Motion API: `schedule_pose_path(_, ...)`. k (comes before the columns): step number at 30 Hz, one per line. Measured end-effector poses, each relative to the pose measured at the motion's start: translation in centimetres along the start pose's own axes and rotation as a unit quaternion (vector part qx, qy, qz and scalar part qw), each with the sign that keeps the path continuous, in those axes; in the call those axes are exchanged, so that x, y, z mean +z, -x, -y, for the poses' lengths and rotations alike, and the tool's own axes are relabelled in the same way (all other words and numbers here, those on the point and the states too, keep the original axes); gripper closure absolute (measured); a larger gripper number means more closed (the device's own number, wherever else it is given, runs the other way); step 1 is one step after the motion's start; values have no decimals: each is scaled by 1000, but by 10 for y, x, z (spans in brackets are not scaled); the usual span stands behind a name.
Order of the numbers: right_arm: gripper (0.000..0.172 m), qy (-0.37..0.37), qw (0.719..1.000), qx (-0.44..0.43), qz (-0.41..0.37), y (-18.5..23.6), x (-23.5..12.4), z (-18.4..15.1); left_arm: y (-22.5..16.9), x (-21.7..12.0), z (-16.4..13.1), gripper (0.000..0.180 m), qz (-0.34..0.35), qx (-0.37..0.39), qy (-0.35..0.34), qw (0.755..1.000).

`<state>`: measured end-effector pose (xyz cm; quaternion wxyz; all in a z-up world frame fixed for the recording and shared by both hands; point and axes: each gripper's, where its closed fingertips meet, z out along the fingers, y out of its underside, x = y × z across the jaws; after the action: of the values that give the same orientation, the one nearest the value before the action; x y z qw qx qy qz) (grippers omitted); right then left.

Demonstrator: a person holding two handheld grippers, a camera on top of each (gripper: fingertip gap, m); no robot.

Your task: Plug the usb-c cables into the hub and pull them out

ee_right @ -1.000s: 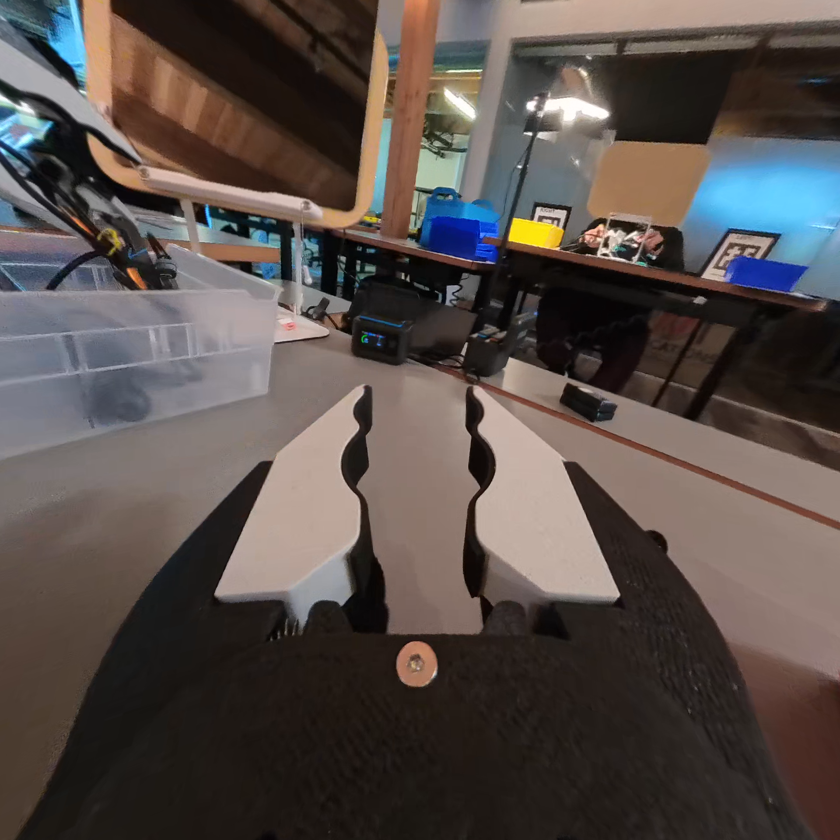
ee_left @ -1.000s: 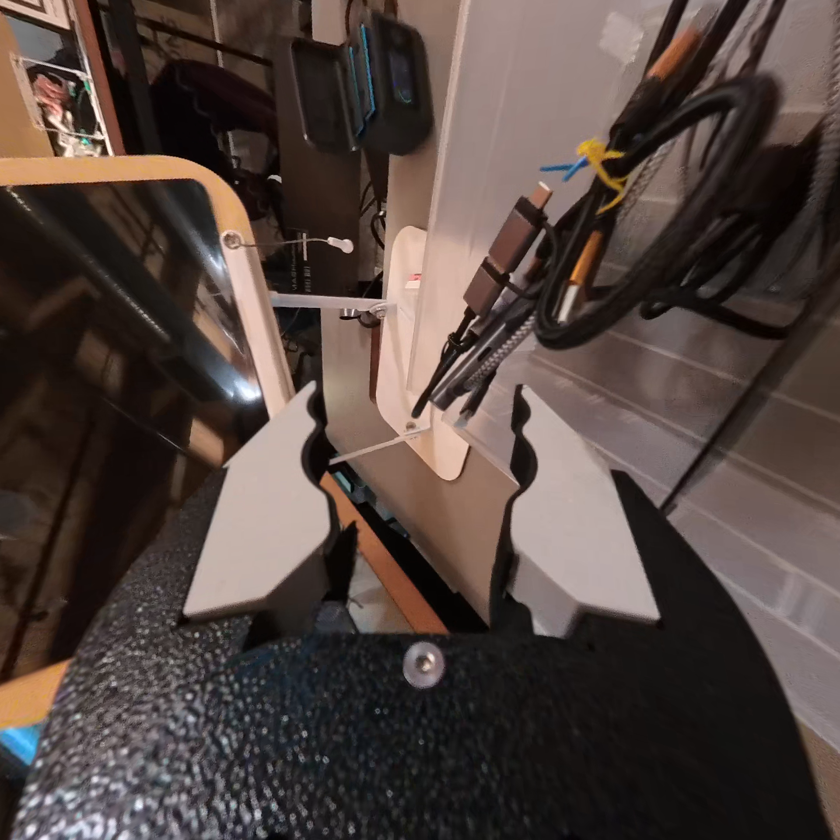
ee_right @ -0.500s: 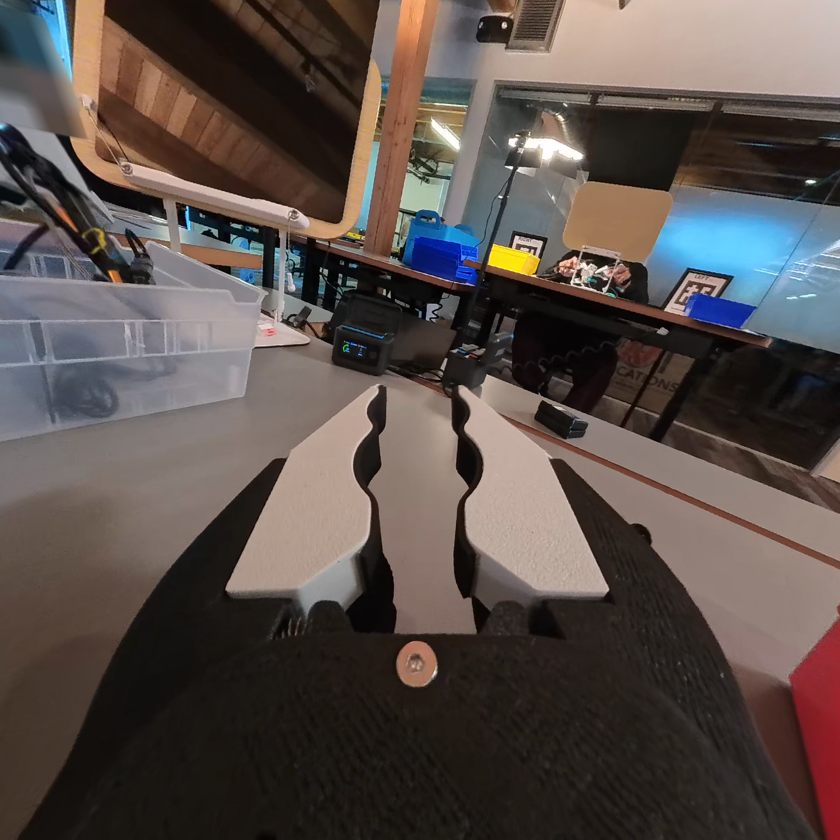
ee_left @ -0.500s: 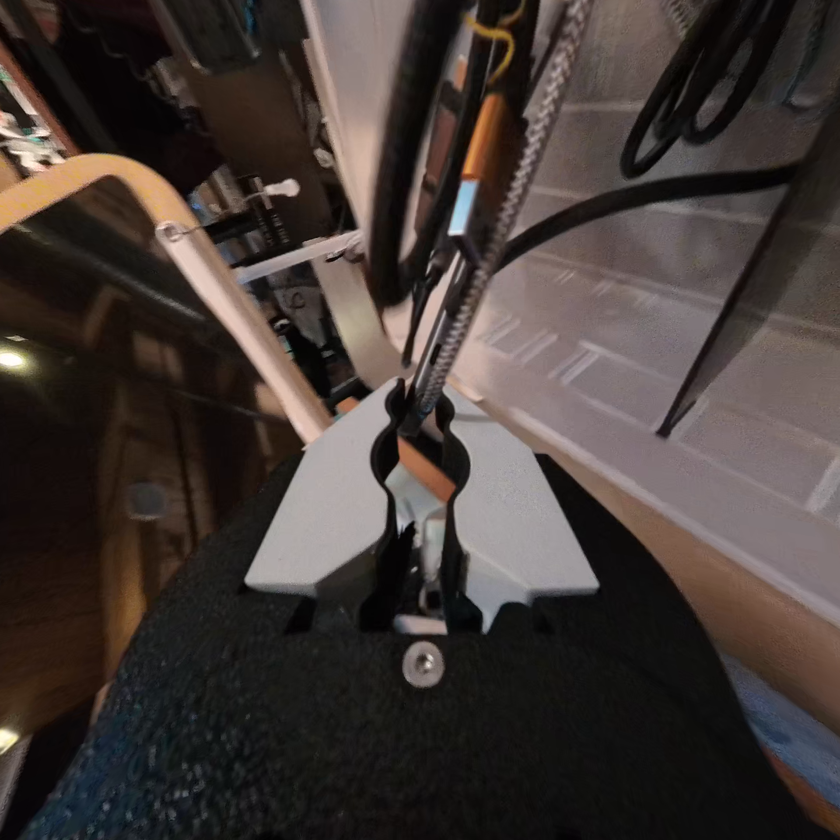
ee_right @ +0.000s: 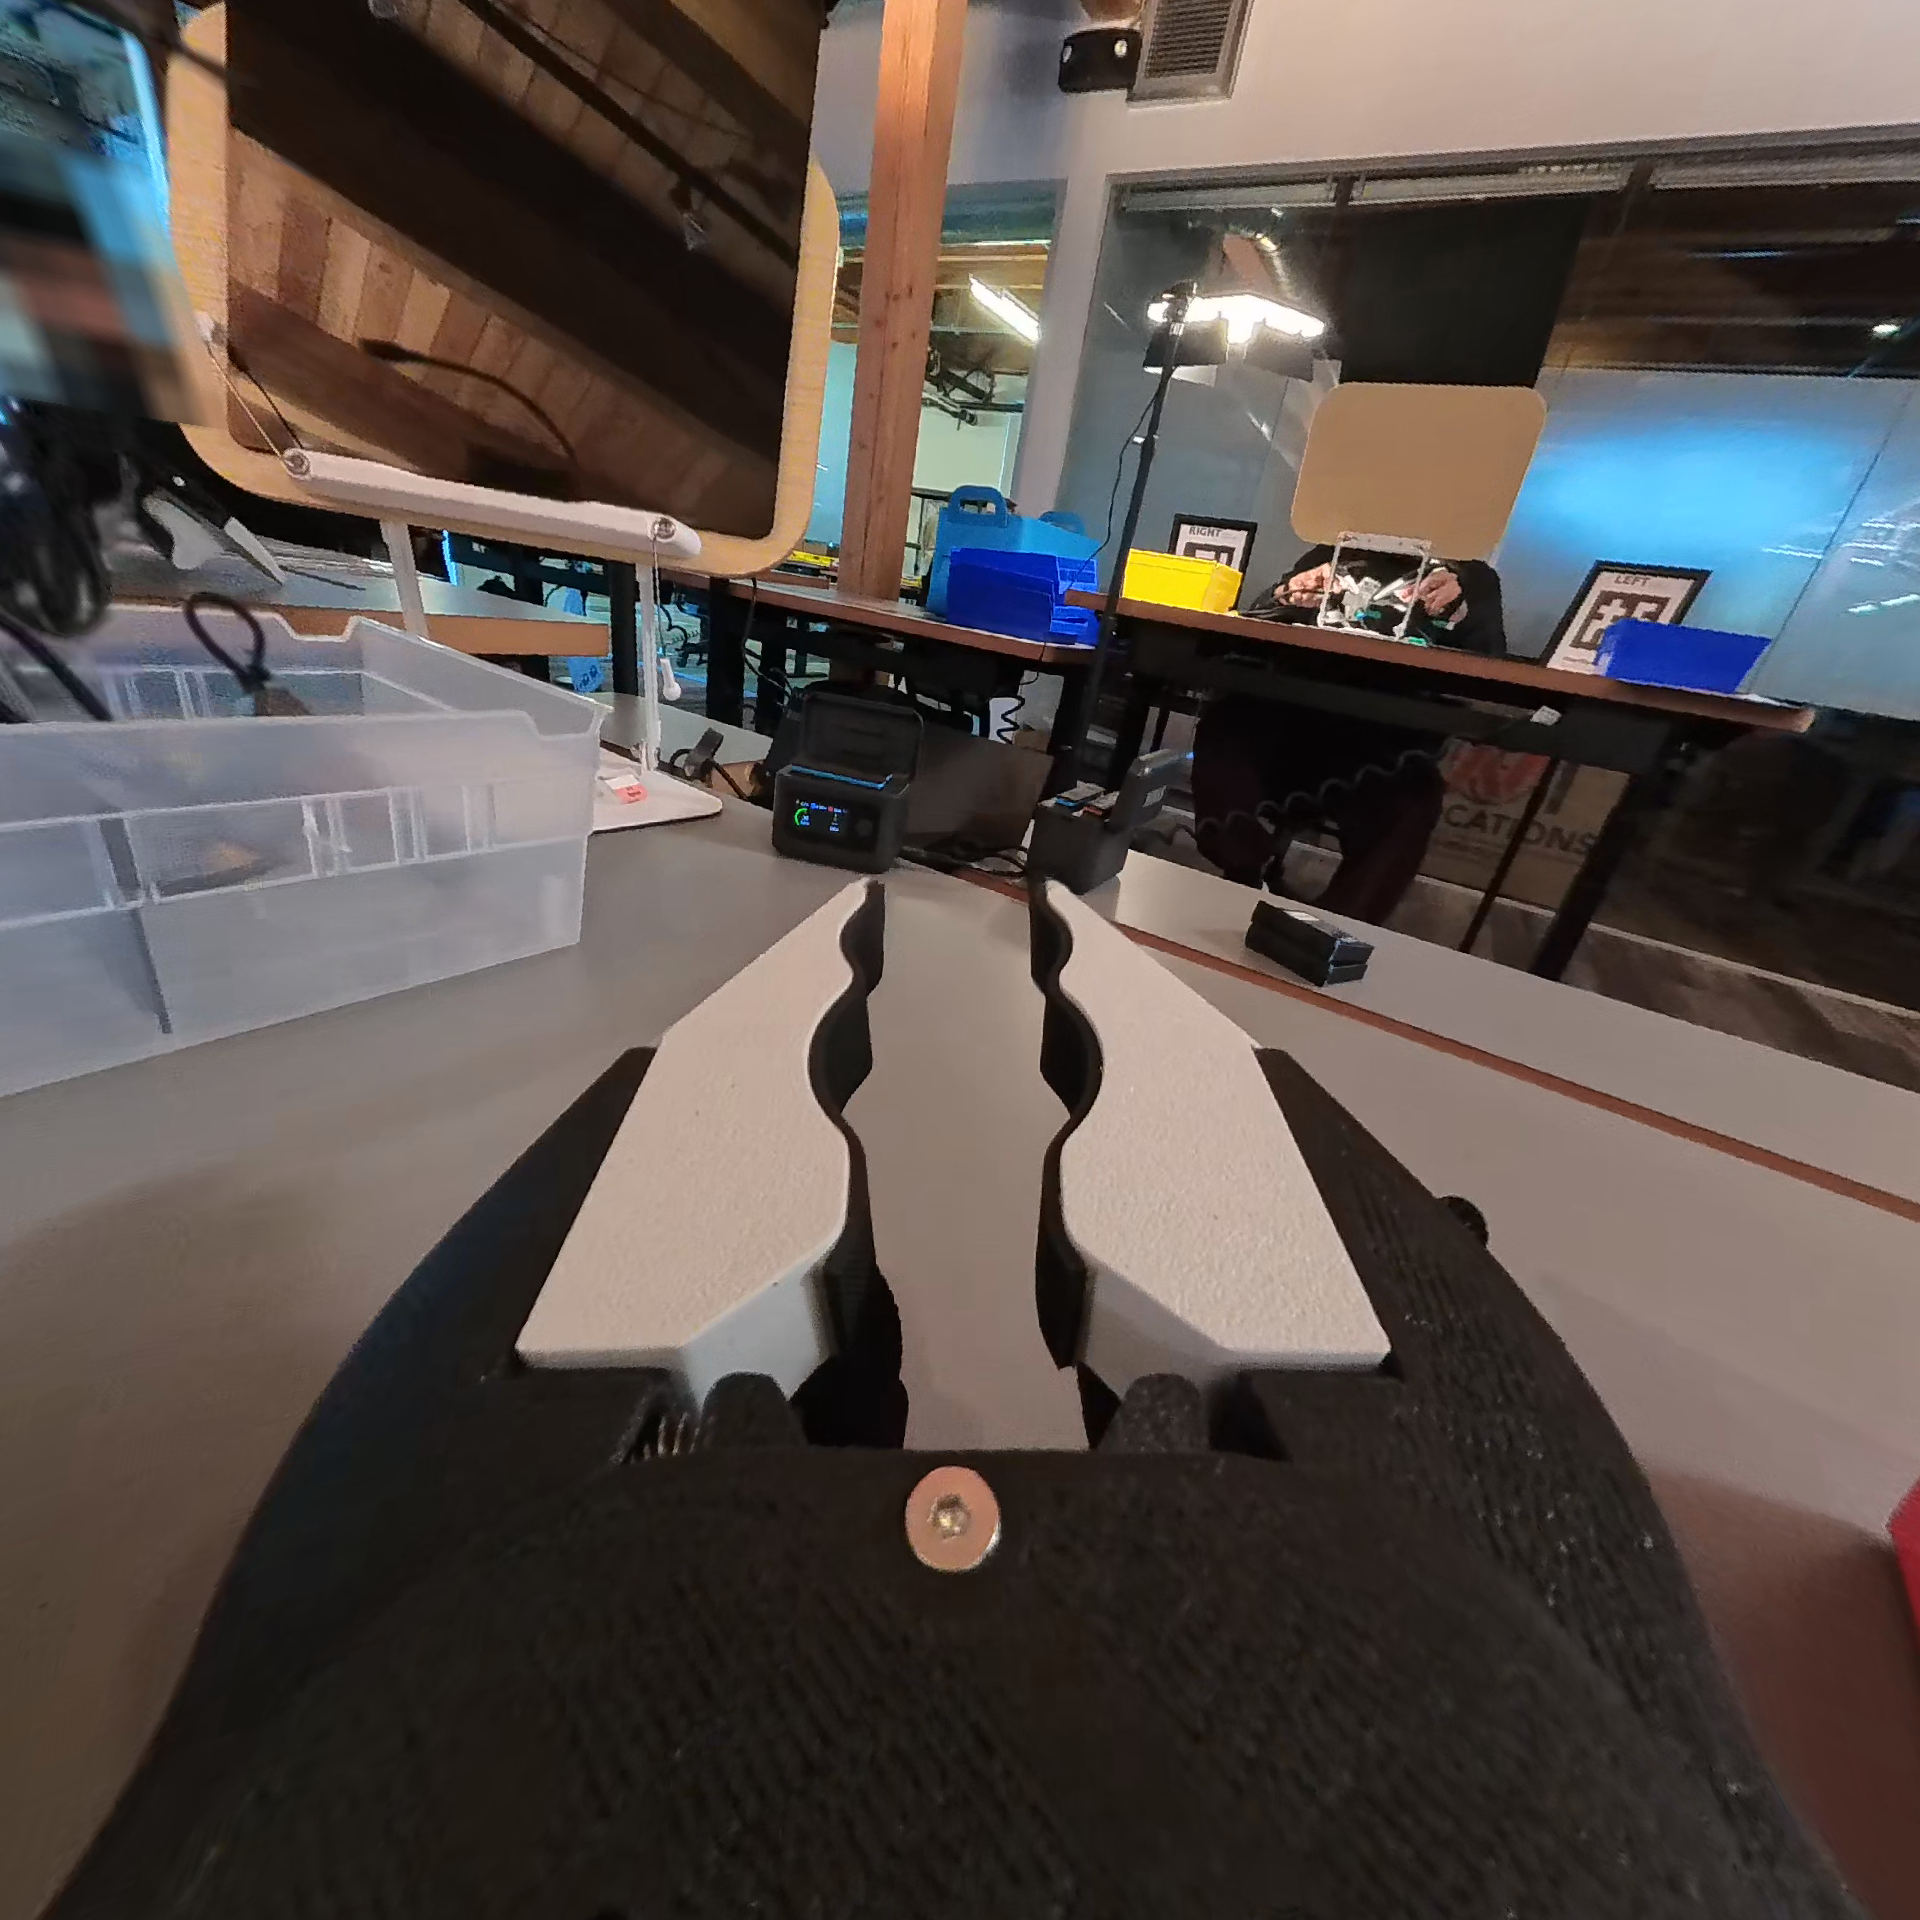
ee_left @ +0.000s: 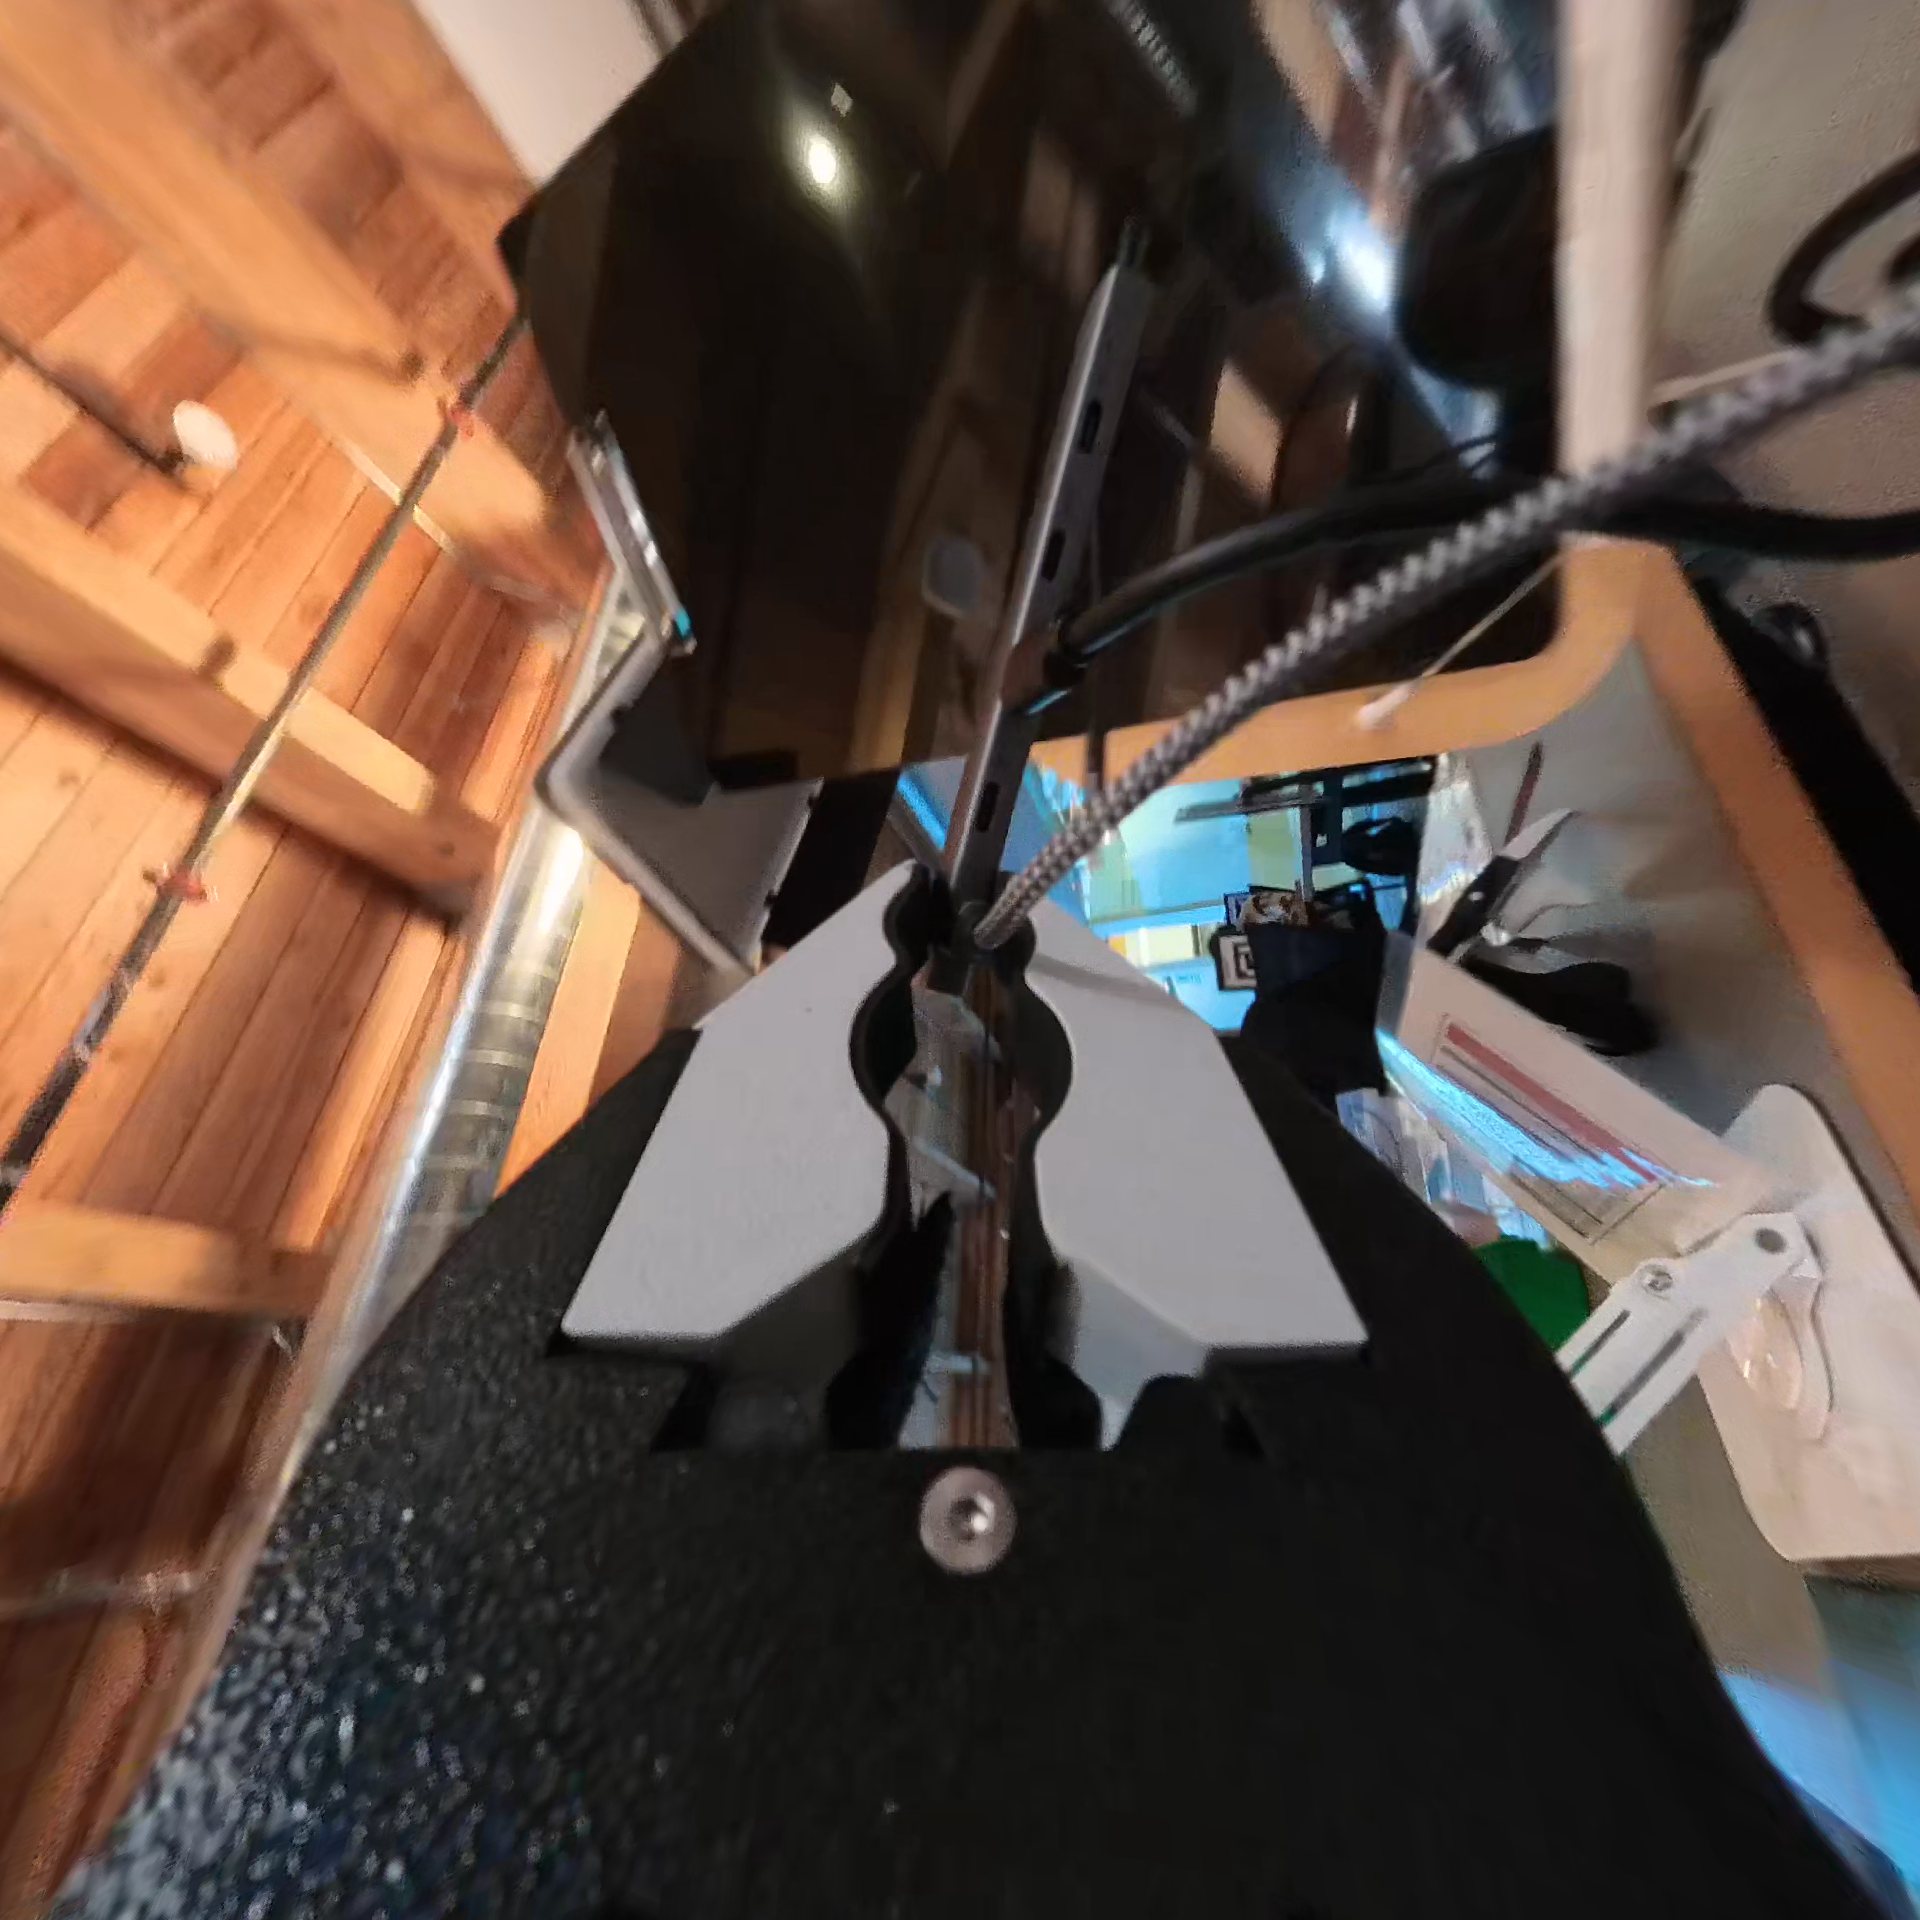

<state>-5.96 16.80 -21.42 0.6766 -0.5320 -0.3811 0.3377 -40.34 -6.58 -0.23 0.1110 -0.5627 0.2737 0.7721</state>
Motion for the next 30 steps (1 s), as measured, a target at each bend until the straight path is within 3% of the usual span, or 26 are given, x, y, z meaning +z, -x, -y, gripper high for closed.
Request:
schedule_pose_path(5,146,-3,1000,6,-7,-4,-1,2,85,2,-16,171,47,-99,31,994)
schedule_pose_path(8,146,-13,1000,11,-25,-15,-2,6,138,-5,-2,171,77,-183,2,980)
schedule_pose_path(11,145,-27,998,29,-52,-32,-6,11,171,-18,47,171,71,-264,-69,959)
schedule_pose_path(14,145,-37,995,45,-80,-51,-13,13,178,-31,122,172,29,-298,-143,943)
schedule_pose_path(17,147,-49,990,52,-118,-70,-20,17,157,-43,200,171,-32,-328,-186,926)
schedule_pose_path(19,150,-65,987,55,-136,-78,-25,21,118,-55,253,172,-105,-348,-194,911)
schedule_pose_path(22,151,-72,983,56,-159,-85,-31,23,52,-75,317,172,-161,-336,-211,903)
schedule_pose_path(26,149,-61,982,65,-169,-93,-34,22,-18,-80,351,171,-181,-368,-191,892)
schedule_pose_path(28,148,-56,981,86,-166,-95,-34,21,-37,-83,359,171,-175,-409,-195,874)
schedule_pose_path(30,147,-51,980,88,-172,-99,-36,21,-48,-85,363,171,-141,-423,-204,872)
